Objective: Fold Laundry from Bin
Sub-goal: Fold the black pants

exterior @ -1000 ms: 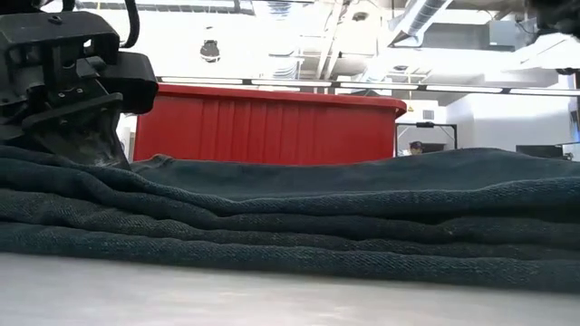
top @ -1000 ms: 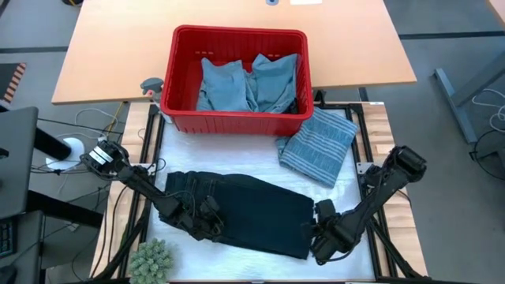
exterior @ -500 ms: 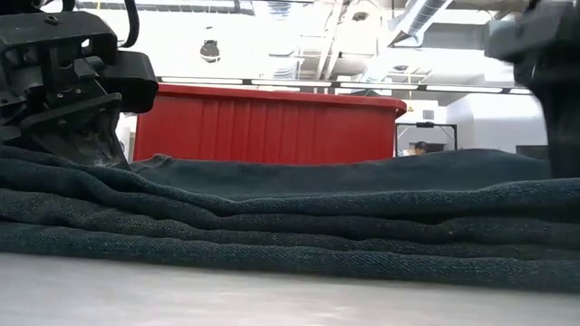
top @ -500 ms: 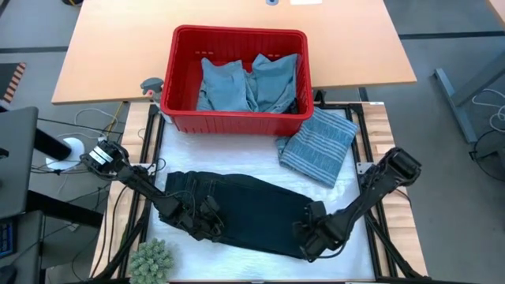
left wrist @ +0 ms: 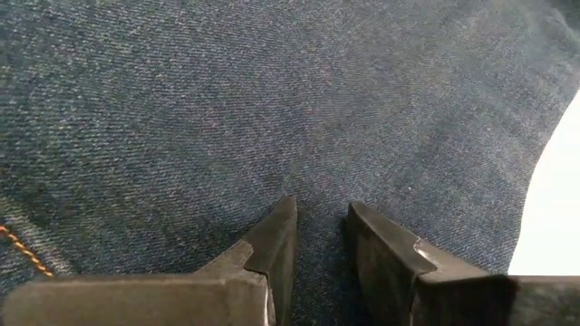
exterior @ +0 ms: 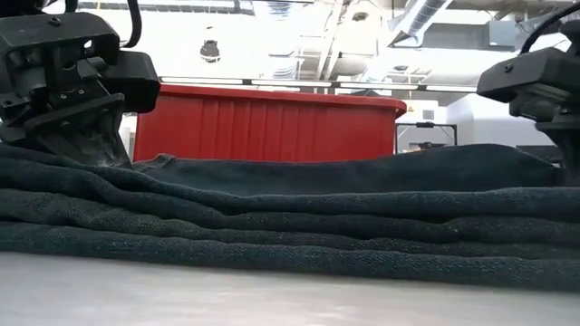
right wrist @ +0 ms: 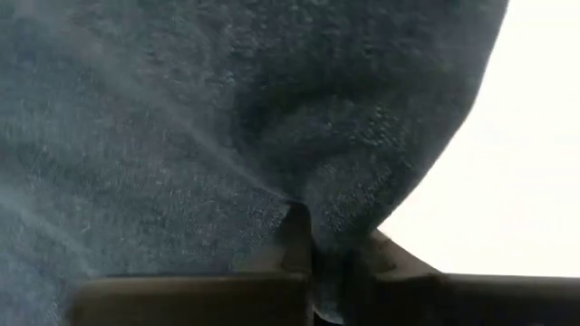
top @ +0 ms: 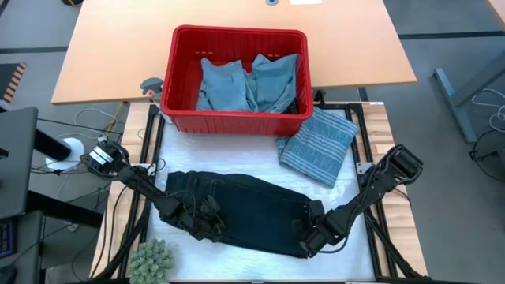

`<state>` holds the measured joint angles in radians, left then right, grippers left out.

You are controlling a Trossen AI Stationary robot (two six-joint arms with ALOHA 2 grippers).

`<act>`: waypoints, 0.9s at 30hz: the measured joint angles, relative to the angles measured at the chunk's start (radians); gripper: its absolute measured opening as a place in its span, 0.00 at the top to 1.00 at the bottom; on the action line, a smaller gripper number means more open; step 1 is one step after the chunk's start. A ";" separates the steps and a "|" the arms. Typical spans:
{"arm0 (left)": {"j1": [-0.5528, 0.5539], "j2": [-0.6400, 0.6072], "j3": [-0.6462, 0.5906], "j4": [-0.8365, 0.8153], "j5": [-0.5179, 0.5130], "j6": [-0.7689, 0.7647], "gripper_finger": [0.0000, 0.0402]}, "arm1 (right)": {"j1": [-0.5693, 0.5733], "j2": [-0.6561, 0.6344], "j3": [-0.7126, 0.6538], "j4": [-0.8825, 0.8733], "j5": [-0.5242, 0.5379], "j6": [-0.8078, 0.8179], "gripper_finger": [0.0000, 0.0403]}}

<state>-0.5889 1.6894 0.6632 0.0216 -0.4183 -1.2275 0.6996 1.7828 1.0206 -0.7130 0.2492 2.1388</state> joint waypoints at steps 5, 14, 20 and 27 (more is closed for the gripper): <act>0.014 0.000 0.000 0.000 0.004 0.016 0.76 | -0.017 -0.009 -0.001 -0.007 -0.036 -0.067 0.90; 0.050 0.003 -0.003 0.048 0.000 0.053 0.76 | 0.009 -0.173 -0.005 -0.103 0.007 -0.056 0.90; 0.113 0.003 -0.003 0.109 0.032 0.103 0.76 | 0.011 -0.307 -0.005 -0.143 0.020 -0.074 0.90; 0.186 0.004 -0.004 0.177 0.079 0.168 0.76 | -0.043 -0.439 -0.005 -0.106 0.048 -0.184 0.90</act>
<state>-0.4029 1.6932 0.6594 0.1984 -0.3391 -1.0591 0.6563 1.3438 1.0157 -0.8185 0.2971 1.9544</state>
